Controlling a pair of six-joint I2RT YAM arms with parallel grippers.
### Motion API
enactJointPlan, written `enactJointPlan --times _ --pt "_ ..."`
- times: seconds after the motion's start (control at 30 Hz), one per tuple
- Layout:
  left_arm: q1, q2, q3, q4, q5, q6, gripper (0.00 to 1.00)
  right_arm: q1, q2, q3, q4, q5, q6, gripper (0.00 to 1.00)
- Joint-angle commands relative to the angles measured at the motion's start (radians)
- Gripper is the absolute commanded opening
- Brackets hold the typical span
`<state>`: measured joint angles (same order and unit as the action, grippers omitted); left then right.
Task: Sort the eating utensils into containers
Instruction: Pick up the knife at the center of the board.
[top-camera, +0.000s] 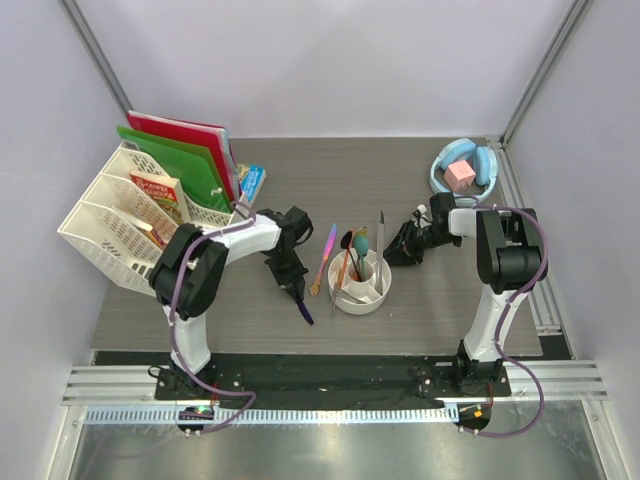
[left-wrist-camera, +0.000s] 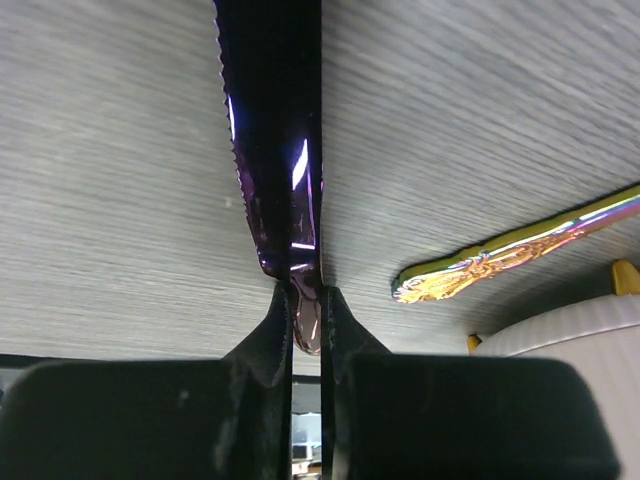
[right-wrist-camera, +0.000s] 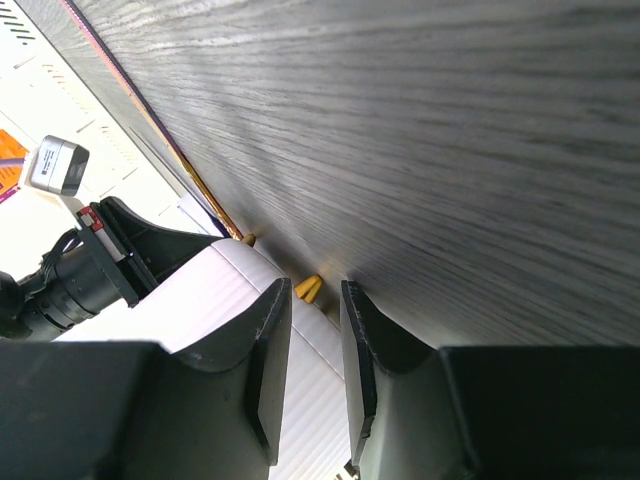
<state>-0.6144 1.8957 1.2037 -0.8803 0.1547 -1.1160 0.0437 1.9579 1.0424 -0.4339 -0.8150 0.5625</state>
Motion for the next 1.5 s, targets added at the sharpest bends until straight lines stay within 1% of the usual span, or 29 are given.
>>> enactJointPlan --times 0.0,0.1,0.23,0.33,0.5,0.73,1.0,1.3,1.47 --pt "-0.005 0.086 0.008 0.124 -0.076 0.064 0.00 -0.007 0.050 -0.018 -0.012 0.076 0.019 0.32" --pt "-0.005 0.083 0.037 0.132 -0.099 0.108 0.00 -0.005 0.049 -0.016 -0.011 0.079 0.019 0.32" --pt "-0.005 0.074 0.124 0.103 -0.149 0.185 0.00 -0.008 0.047 -0.013 -0.014 0.082 0.019 0.32" --pt "-0.005 0.068 0.167 0.078 -0.222 0.240 0.00 -0.008 0.049 -0.015 -0.014 0.083 0.020 0.32" --pt "-0.005 0.046 0.184 0.073 -0.280 0.304 0.00 -0.008 0.039 -0.015 -0.019 0.083 0.020 0.32" --pt "-0.005 -0.015 0.146 0.109 -0.296 0.363 0.00 -0.008 0.038 -0.008 -0.019 0.085 0.022 0.32" --pt "-0.005 -0.104 0.158 0.072 -0.302 0.423 0.00 -0.008 0.038 -0.004 -0.020 0.086 0.028 0.32" --pt "-0.007 -0.089 0.131 0.095 -0.262 0.444 0.00 -0.008 0.029 -0.008 -0.017 0.086 0.028 0.32" --pt "-0.008 -0.128 0.143 0.109 -0.290 0.453 0.00 -0.008 0.024 -0.021 -0.017 0.091 0.023 0.32"
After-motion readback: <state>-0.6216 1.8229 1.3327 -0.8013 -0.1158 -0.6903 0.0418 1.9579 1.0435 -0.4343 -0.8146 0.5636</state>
